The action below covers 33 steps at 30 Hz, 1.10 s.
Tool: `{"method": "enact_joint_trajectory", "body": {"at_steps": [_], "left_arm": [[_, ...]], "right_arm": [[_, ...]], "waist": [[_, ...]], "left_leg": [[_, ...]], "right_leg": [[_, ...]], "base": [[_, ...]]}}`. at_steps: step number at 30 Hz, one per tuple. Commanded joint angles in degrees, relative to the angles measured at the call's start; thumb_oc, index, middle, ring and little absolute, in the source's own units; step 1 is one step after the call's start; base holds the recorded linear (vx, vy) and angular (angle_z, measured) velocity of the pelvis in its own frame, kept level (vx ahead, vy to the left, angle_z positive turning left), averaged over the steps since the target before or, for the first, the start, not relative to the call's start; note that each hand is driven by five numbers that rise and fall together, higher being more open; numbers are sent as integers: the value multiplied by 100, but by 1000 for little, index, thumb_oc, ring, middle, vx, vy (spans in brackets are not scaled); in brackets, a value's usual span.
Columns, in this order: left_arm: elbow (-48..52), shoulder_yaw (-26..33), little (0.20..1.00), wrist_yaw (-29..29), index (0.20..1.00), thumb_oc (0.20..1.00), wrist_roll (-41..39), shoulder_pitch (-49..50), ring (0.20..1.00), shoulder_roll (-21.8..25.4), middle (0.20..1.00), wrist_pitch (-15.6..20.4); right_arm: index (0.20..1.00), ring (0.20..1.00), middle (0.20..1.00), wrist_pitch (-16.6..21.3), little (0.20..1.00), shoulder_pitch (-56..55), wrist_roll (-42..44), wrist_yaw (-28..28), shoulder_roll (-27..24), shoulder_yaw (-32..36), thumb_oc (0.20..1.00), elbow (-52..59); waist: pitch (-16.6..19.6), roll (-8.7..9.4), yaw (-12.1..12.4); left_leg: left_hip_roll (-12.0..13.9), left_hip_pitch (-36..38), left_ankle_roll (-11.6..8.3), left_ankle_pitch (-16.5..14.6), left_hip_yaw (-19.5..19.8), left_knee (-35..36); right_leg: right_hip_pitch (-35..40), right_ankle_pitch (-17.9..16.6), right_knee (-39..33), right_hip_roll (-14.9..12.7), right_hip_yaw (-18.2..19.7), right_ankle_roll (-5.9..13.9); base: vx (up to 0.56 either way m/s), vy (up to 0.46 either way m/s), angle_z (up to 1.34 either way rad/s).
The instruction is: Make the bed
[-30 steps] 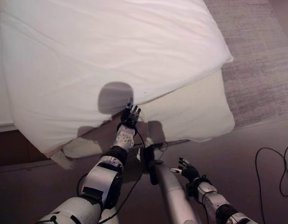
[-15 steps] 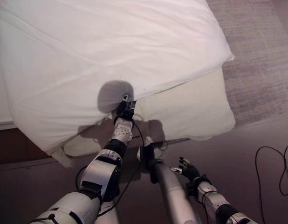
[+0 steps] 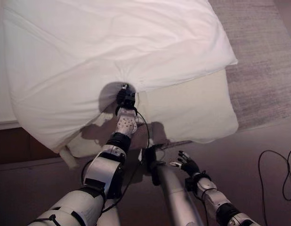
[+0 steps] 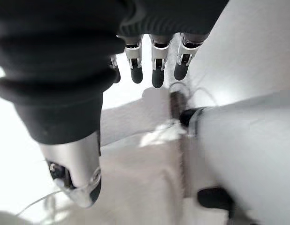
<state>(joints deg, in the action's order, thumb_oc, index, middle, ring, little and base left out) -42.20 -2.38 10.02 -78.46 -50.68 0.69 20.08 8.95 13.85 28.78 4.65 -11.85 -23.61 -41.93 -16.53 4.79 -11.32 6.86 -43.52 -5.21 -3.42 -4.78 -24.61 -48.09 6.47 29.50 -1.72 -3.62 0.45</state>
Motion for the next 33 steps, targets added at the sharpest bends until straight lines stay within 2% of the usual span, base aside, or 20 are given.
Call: {"method": "enact_joint_trajectory", "body": {"at_steps": [1,3,5,8,10,11,14,23,29,33], "left_arm": [[878,-232,200,-571,200,200,14,-14,200,-124,200,301],[1479,-397,200,-766,200,200,-45,329,200,-172,200,286],[1971,-605,200,-852,200,200,-115,600,200,-207,200,293],[2673,-854,200,-952,200,200,-156,962,200,-217,200,271],[2878,-912,200,-949,200,200,-126,1092,200,-195,200,269],[3240,-1006,200,-1046,200,200,-208,1287,200,-217,200,263],[3707,-1138,200,-1111,200,200,-193,1543,200,-212,200,321],[4558,-1347,200,-903,200,200,1,1961,200,-41,200,510],[4835,-952,200,-527,200,200,400,2253,200,192,200,752],[4841,-625,200,-133,200,200,723,2385,200,265,200,941]], "right_arm": [[1000,1000,1000,395,1000,-32,853,-152,-24,11,1000,382],[1000,1000,1000,398,1000,86,1457,-433,103,13,1000,589],[1000,1000,1000,429,1000,321,2567,-680,351,89,1000,563],[1000,1000,1000,250,1000,657,3797,-1151,646,49,1000,542],[1000,1000,1000,225,1000,774,4074,-1210,720,63,1000,531],[1000,1000,1000,163,1000,1002,4589,-1392,873,76,1000,525],[1000,1000,1000,105,1000,1368,5368,-1601,1111,161,1000,580],[1000,1000,1000,165,1000,2041,6466,-1511,1405,488,1000,670],[1000,1000,1000,592,1000,2331,6789,-1472,1405,929,1000,1221],[1000,1000,1000,770,1000,2218,6746,-1548,1257,1106,1000,1668]], "waist": [[203,-236,152],[130,-259,255],[52,-285,373],[-81,-303,552],[-111,-306,609],[-175,-325,711],[-311,-346,874],[-508,-509,1253],[-523,-610,1420],[-506,-640,1424]], "left_leg": [[-184,-254,114,98,-1,-18],[-218,-221,127,127,30,24],[-261,-149,142,153,68,89],[-326,-60,151,187,120,140],[-342,-5,164,197,139,187],[-382,60,183,205,190,235],[-482,203,220,259,296,363],[-743,359,251,431,604,653],[-800,354,275,423,647,618],[-805,358,284,416,665,604]], "right_leg": [[252,-583,-905,-36,-5,406],[301,-590,-913,-39,-15,400],[365,-589,-923,-43,-38,398],[487,-587,-920,-67,-101,396],[537,-583,-936,-73,-116,397],[595,-564,-937,-90,-150,398],[725,-555,-950,-108,-188,399],[904,-458,-919,-305,-489,432],[906,-397,-824,-355,-547,435],[904,-351,-789,-379,-578,434]], "base": [[-6,12,6],[-11,14,5],[-14,7,8],[-14,2,10],[-3,-6,16],[-4,-2,20],[-9,6,18],[10,-7,24],[14,24,7],[10,19,5]]}}
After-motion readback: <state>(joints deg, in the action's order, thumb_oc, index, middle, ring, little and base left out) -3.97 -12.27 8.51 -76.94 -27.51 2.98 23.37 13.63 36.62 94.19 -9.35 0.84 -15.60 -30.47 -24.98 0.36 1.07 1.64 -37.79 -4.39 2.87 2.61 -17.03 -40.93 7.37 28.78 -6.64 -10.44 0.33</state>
